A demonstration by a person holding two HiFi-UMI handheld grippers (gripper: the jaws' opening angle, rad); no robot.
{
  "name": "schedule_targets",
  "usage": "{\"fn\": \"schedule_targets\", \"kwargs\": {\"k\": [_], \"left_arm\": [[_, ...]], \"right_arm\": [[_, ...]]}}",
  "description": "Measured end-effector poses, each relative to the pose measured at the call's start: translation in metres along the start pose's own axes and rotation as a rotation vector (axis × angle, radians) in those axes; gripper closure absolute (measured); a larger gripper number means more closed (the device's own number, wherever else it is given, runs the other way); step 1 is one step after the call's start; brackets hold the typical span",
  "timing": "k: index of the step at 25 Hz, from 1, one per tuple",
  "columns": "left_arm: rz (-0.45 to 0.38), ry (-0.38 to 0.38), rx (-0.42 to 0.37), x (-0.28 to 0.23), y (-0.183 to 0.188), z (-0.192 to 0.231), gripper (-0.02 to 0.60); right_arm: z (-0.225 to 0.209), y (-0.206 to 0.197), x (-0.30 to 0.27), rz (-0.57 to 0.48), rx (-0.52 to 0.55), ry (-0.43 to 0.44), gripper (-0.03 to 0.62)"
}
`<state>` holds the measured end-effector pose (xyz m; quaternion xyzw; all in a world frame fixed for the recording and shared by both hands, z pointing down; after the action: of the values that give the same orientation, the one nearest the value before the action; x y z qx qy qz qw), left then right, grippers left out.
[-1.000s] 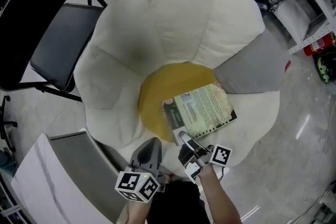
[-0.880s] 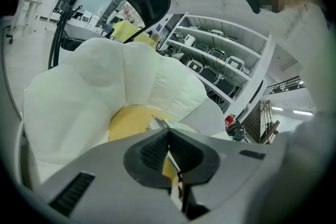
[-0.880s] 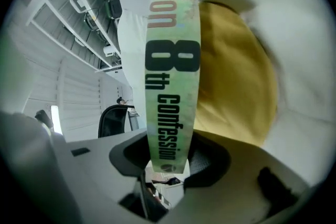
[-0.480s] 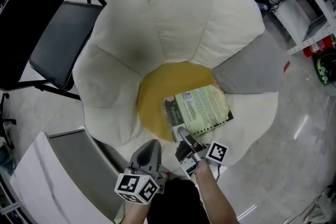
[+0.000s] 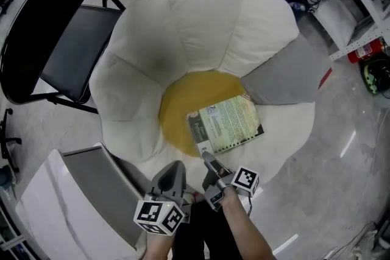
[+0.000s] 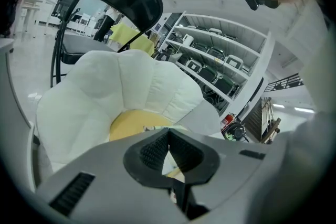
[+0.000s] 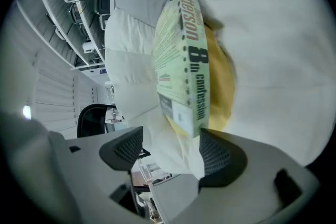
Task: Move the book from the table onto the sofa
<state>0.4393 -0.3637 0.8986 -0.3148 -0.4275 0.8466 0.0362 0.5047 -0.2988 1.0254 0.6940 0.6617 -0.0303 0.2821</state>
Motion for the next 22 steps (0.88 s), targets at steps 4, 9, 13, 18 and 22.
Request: {"fn": "schedule_targets", "kwargs": {"k": [4, 9, 13, 18, 22], "left_arm": [[0.003, -0.002, -0.013, 0.015, 0.014, -0.012, 0.571], [0.015, -0.002, -0.012, 0.036, 0.033, -0.03, 0.571], [0.013, -0.022, -0.051, 0.049, 0.062, -0.05, 0.571], [0.004, -0.066, -0.086, 0.068, 0.105, -0.079, 0.571], [-0.012, -0.089, -0.108, 0.088, 0.143, -0.102, 0.572]], "right_arm": [[0.008, -0.016, 0.018, 0.012, 0.007, -0.012, 0.273], [0.055, -0.028, 0.041, 0.022, 0.087, 0.107, 0.273], [0.105, -0.039, 0.057, 0.032, 0.168, 0.16, 0.275], [0.172, -0.066, 0.077, 0.034, 0.255, 0.213, 0.284], [0.216, -0.077, 0.103, -0.071, 0.357, 0.147, 0.582]]}}
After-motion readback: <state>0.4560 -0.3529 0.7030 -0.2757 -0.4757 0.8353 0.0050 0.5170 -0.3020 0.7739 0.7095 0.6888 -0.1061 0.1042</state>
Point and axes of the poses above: the fingertips, and each gripper's own axes: x backward along the fingers, z to its left, y out of its top, the point moved 1 cm from there along x, backward along the fingers, and after that the axes turned 7 degrees about -x, right-handed, at the moved point
